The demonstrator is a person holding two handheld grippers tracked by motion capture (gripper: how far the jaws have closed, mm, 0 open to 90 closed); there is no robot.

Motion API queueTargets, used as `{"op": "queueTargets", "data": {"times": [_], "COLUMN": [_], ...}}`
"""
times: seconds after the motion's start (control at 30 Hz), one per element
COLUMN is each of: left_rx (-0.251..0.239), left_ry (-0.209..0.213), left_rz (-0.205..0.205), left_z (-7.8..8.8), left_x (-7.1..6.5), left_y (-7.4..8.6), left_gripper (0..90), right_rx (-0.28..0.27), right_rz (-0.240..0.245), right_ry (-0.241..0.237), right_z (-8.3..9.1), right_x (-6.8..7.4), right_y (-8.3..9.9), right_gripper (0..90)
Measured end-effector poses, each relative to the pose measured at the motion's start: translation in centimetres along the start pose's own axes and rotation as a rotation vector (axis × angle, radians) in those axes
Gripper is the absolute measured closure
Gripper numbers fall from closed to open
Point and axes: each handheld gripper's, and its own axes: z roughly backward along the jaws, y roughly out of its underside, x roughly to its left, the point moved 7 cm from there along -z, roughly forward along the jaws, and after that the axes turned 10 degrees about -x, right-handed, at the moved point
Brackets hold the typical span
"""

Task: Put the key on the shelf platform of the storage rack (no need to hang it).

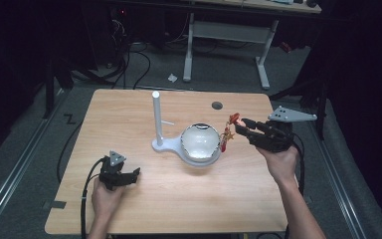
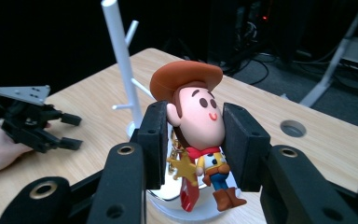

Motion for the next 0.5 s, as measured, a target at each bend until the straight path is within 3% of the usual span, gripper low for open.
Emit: {"op": "queueTargets", "data": {"times": [0.3, 0.5], "left_rx": [0.0, 0.0], "left_ry": [0.0, 0.0], "left_rz": [0.0, 0.0], "left_z": [0.0, 0.0], "left_x": [0.0, 0.0], "left_y": [0.0, 0.0], "left_gripper": [21.1, 21.1], "right_rx": [0.007, 0.033], "right_rz": [0.016, 0.014], "right_ry": [-0.047, -0.055], "right_z": [-1.6, -3.1], "right_x": [1.5, 1.8], "right_y": [-0.7, -0.1], "right_gripper": [62.7, 62.7]}}
